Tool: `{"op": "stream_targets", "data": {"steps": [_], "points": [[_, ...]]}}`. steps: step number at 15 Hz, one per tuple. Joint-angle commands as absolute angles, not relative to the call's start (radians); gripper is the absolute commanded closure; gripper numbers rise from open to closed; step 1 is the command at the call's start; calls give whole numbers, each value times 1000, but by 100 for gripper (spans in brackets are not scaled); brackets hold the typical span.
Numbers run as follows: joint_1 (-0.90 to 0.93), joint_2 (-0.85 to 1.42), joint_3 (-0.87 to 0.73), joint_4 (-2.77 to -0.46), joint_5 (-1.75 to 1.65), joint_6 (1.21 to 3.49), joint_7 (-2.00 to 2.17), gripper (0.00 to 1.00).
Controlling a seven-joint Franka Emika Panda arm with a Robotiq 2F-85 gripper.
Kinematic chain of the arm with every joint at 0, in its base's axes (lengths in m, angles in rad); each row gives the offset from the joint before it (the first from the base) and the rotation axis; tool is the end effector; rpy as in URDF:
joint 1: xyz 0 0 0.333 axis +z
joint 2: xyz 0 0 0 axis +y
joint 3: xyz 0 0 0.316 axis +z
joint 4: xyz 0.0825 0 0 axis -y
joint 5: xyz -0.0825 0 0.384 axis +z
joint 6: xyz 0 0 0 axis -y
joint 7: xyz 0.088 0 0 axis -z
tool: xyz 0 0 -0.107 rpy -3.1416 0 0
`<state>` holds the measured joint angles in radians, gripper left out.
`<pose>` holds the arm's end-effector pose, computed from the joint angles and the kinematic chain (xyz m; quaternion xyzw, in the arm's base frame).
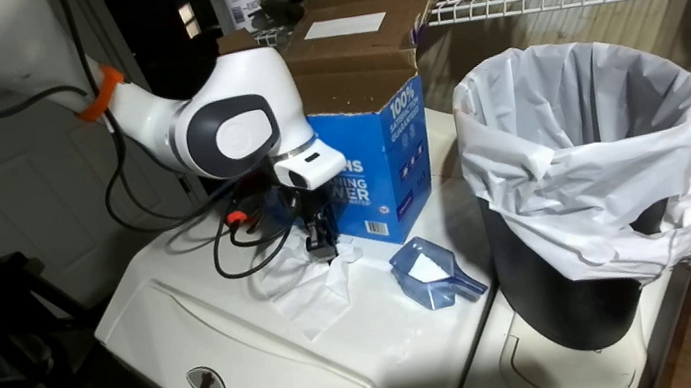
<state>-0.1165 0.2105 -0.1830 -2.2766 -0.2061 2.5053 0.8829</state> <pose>0.5124 -0.1571 0.2667 0.8715 -0.4836 0.0322 0.0748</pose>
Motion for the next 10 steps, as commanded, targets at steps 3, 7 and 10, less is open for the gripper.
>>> {"op": "stream_targets", "data": {"steps": [3, 7, 10], "points": [[-87, 213, -155, -2290, -101, 2483, 809, 99], [-73, 211, -151, -2286, -99, 2457, 797, 99], [-62, 212, -150, -2283, -109, 2439, 799, 99]]}}
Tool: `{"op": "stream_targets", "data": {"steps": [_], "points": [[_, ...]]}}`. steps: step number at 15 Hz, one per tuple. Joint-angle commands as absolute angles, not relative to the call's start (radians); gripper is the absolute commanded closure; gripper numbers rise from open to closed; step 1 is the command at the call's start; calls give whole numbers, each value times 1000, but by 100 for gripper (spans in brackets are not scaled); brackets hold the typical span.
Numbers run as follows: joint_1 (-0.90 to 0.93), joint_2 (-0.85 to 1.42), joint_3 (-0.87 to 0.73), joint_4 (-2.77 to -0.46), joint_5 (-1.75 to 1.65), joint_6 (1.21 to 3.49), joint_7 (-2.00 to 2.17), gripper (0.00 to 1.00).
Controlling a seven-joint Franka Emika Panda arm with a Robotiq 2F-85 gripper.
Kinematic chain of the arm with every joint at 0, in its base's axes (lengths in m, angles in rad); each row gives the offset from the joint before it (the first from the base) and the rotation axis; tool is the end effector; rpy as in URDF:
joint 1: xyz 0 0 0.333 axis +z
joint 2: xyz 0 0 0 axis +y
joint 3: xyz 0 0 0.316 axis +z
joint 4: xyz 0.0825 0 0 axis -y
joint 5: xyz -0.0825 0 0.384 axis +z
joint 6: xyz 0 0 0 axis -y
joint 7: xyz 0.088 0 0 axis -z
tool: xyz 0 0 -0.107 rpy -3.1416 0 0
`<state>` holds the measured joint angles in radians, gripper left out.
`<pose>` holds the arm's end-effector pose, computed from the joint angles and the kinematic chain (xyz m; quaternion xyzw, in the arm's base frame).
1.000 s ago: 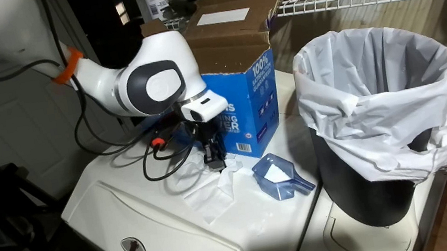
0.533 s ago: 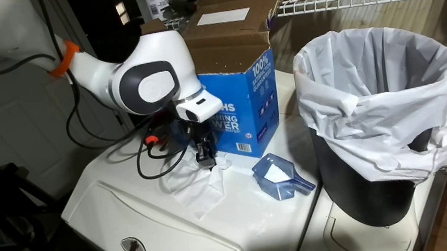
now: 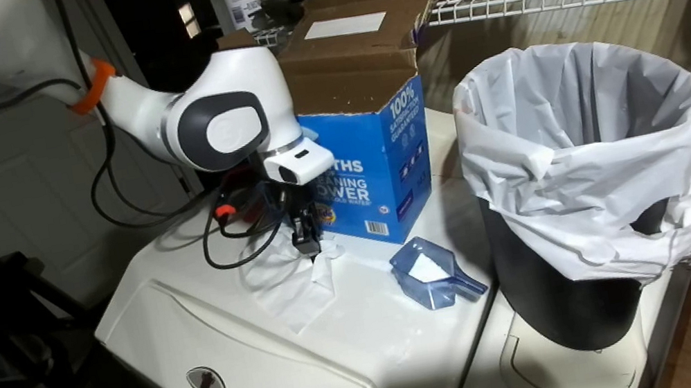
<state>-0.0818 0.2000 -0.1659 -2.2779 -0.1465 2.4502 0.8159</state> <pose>0.5141 -0.1305 0.2667 0.8883 -0.4549 0.0047 0.0636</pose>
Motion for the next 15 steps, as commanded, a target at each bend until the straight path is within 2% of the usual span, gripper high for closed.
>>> {"op": "stream_targets", "data": {"steps": [1, 15], "points": [[-59, 209, -149, -2283, -109, 2432, 795, 99], [-51, 70, -156, -2258, -188, 2247, 834, 99]]}}
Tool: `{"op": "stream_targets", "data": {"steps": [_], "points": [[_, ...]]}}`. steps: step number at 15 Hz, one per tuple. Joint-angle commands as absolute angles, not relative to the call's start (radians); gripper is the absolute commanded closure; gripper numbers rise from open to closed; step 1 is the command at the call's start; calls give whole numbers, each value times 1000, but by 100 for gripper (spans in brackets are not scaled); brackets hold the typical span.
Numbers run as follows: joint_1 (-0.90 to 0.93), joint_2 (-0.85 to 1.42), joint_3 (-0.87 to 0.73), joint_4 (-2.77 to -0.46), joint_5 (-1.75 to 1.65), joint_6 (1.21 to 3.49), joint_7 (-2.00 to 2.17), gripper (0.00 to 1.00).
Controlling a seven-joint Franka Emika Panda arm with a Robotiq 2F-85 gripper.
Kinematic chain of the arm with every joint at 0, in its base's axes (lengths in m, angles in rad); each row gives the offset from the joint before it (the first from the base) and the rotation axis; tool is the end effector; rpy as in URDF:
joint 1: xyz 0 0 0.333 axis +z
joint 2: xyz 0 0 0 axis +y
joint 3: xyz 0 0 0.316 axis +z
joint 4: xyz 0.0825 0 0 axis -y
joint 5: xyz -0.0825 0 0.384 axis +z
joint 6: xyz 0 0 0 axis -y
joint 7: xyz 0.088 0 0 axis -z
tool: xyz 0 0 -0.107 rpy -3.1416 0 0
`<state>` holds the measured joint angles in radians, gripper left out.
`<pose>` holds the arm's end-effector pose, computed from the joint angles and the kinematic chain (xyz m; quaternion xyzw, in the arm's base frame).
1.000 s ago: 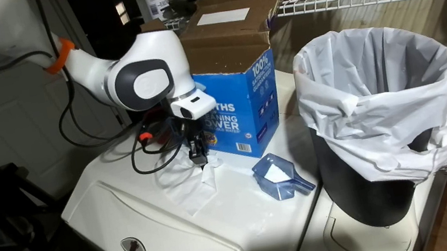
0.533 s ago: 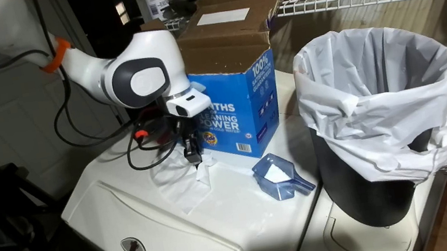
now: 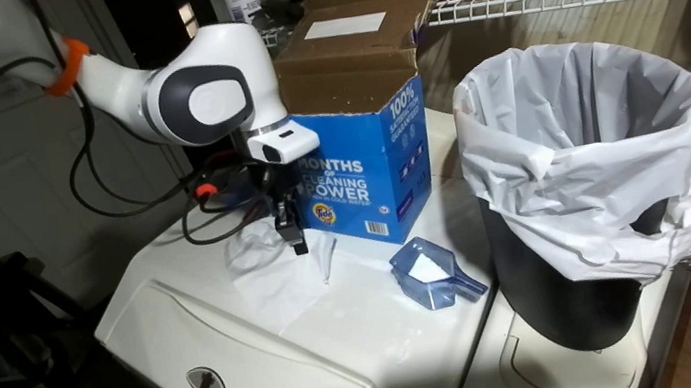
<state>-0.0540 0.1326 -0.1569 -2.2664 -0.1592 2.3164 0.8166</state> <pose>0.5109 -0.1125 0.2954 0.8946 -0.4399 -0.0192 0.0757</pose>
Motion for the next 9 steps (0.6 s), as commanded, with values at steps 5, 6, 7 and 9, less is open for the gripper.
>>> {"op": "stream_targets", "data": {"steps": [5, 6, 7, 9], "points": [[-68, -29, -145, -2237, -219, 2162, 854, 99], [-73, -49, -142, -2230, -240, 2144, 866, 99], [-80, -65, -140, -2224, -254, 2132, 876, 99], [-90, -93, -132, -2212, -283, 2112, 898, 99]]}}
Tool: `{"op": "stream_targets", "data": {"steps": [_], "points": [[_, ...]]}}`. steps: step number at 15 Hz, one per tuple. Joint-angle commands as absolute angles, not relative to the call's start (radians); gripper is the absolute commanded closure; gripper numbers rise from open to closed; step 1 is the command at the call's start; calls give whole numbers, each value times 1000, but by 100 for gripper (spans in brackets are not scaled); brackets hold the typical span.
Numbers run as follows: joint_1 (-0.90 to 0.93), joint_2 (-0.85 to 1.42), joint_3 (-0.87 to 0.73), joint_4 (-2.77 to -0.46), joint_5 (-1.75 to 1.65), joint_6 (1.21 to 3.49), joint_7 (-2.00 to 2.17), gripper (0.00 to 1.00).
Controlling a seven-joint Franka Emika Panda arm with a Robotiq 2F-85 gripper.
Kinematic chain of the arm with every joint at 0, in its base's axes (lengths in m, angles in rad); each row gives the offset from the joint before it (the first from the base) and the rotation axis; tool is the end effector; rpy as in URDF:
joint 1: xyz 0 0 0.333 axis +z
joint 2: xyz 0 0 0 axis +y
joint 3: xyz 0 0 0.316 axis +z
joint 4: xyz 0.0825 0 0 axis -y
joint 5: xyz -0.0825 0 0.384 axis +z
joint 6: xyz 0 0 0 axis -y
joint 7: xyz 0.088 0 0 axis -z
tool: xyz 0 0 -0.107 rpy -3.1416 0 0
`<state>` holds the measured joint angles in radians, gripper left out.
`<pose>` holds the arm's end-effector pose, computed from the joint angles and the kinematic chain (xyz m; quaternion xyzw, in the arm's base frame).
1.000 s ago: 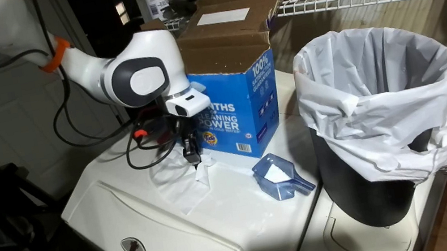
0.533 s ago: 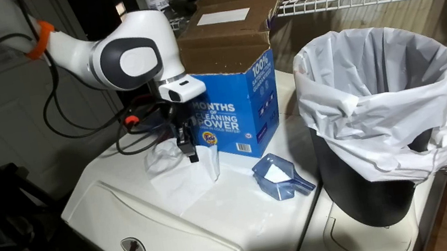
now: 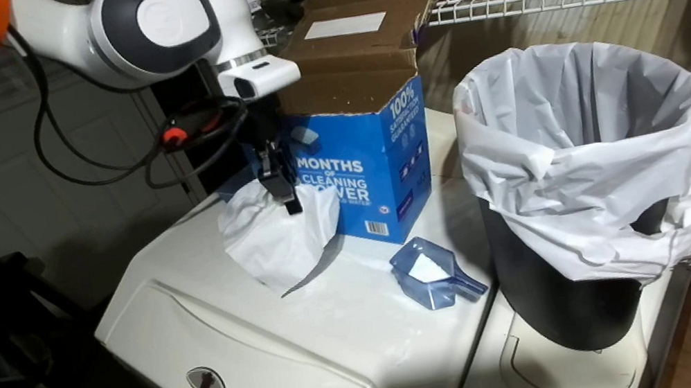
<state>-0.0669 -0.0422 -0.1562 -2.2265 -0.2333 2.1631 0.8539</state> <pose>0.5020 -0.1236 0.3903 0.8868 -0.4527 0.0187 0.0913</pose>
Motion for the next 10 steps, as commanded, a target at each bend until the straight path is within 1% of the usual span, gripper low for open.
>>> {"op": "stream_targets", "data": {"steps": [1, 7, 8, 10], "points": [[-97, -102, -130, -2207, -299, 2108, 913, 99], [-110, -135, -103, -2186, -318, 2115, 928, 99], [-118, -125, -110, -2190, -305, 2121, 907, 94], [-116, -127, -101, -2190, -305, 2122, 909, 94]]}}
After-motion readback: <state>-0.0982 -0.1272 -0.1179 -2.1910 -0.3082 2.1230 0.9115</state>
